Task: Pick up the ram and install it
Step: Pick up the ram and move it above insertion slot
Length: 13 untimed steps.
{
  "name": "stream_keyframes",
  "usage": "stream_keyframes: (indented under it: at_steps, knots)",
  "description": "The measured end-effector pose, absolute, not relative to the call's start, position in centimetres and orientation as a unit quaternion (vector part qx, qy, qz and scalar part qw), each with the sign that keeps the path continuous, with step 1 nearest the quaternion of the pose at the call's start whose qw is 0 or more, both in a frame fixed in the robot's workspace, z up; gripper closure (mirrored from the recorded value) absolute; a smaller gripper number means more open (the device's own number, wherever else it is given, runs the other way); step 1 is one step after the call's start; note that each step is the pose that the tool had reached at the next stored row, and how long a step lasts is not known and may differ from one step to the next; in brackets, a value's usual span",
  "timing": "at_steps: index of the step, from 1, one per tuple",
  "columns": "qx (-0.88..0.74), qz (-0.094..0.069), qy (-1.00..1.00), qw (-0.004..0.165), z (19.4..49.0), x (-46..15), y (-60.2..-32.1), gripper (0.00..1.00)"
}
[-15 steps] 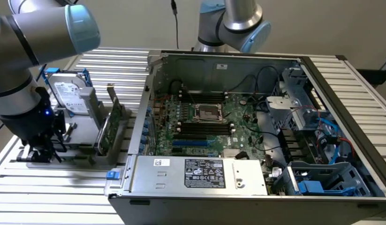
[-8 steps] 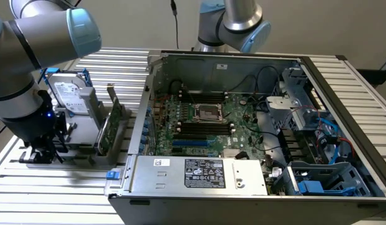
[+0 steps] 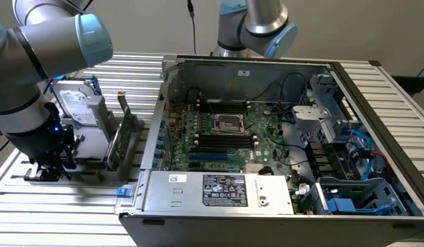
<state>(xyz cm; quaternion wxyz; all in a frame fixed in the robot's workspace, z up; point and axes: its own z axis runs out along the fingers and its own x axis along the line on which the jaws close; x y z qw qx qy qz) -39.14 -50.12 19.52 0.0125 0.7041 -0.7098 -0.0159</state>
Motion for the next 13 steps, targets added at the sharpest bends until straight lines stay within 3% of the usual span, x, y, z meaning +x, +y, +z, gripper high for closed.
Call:
stream_keyframes:
  at_steps: [8,11,13]
  knots:
    - [0.706,-0.018,-0.708,0.011,19.45,-39.14,-50.24,0.64]
    - [0.706,-0.018,-0.708,0.011,19.43,-39.14,-50.27,0.72]
    - [0.706,-0.018,-0.708,0.011,19.42,-39.14,-50.28,0.84]
